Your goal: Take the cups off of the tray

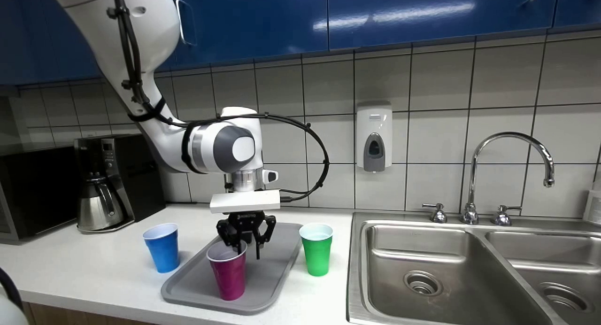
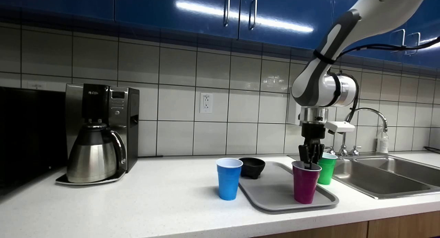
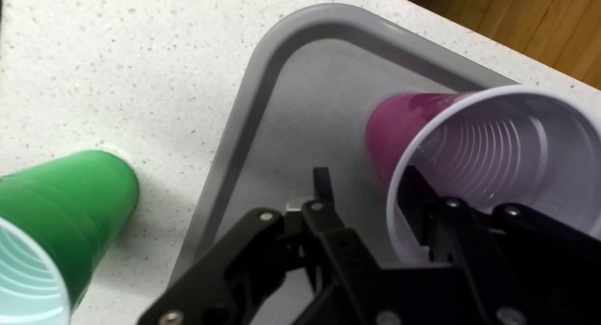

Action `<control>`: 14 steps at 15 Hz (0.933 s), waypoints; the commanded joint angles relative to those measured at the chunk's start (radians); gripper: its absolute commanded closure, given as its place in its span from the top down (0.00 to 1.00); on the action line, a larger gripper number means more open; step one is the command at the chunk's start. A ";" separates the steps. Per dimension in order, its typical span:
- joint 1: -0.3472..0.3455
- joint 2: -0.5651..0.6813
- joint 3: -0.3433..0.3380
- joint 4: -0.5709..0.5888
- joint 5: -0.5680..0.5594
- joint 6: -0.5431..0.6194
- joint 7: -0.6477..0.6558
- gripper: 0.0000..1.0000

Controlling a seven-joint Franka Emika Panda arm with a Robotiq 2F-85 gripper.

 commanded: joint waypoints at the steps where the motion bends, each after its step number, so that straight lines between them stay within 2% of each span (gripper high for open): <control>1: -0.005 -0.020 0.011 -0.010 -0.018 -0.002 0.019 0.12; 2: -0.005 -0.020 0.011 -0.010 -0.018 -0.002 0.020 0.03; 3: -0.005 -0.021 0.011 -0.010 -0.018 -0.001 0.020 0.00; 14: -0.013 -0.068 -0.001 0.050 0.032 -0.068 0.012 0.01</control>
